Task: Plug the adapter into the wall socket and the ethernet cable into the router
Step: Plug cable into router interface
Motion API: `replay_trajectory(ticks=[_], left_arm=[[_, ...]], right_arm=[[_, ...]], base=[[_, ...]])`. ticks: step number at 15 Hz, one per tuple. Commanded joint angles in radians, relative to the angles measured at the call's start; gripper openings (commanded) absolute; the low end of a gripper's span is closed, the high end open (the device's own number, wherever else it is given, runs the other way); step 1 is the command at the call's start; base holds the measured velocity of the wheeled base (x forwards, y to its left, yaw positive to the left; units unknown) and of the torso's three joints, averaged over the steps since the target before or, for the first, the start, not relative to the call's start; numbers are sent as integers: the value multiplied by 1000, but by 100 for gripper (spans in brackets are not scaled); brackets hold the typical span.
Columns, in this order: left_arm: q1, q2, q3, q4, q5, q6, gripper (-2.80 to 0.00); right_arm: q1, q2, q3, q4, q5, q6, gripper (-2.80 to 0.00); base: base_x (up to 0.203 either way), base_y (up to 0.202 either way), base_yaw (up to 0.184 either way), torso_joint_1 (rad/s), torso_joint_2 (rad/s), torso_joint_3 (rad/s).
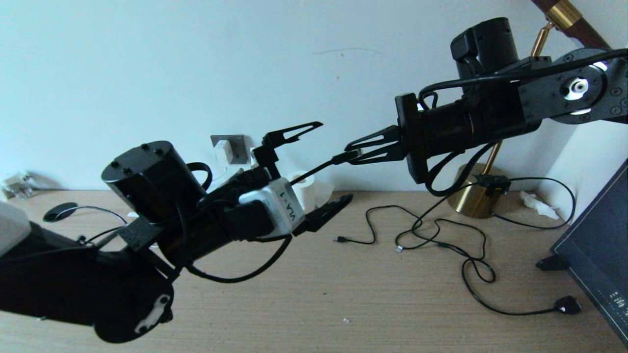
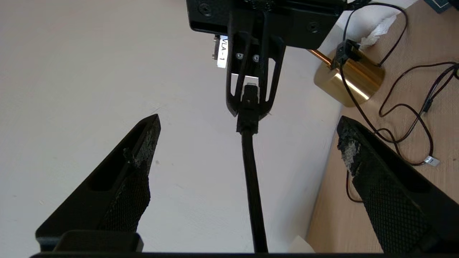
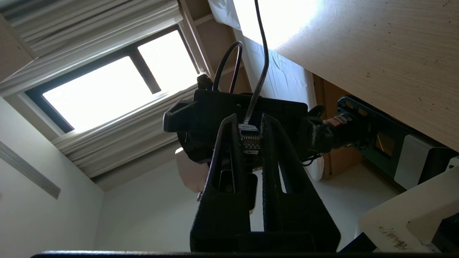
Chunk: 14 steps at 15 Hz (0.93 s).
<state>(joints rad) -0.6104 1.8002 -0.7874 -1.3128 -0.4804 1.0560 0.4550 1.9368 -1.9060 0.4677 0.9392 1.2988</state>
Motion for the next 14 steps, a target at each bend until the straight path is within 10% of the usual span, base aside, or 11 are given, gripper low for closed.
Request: replay_trajectory(ticks=[1,2,3,14], left_arm=[[-2,1,2,-6,-3,6,0],[-3,1,2,-6,-3,6,-68],[-3,-1,2,-6,-3,6,-280],[-8,4,4,-6,2,6,-280]], right_arm=[[4,-1,-1,3,6,7,-280],[5,-1,-1,3,6,5,-280],[5,-1,-1,2,5,5,-280],[19,-1,1,2,3,-7,-280]], base=[[0,0,0,0,0,0],[0,0,0,0,0,0],[0,0,0,0,0,0],[0,0,0,0,0,0]])
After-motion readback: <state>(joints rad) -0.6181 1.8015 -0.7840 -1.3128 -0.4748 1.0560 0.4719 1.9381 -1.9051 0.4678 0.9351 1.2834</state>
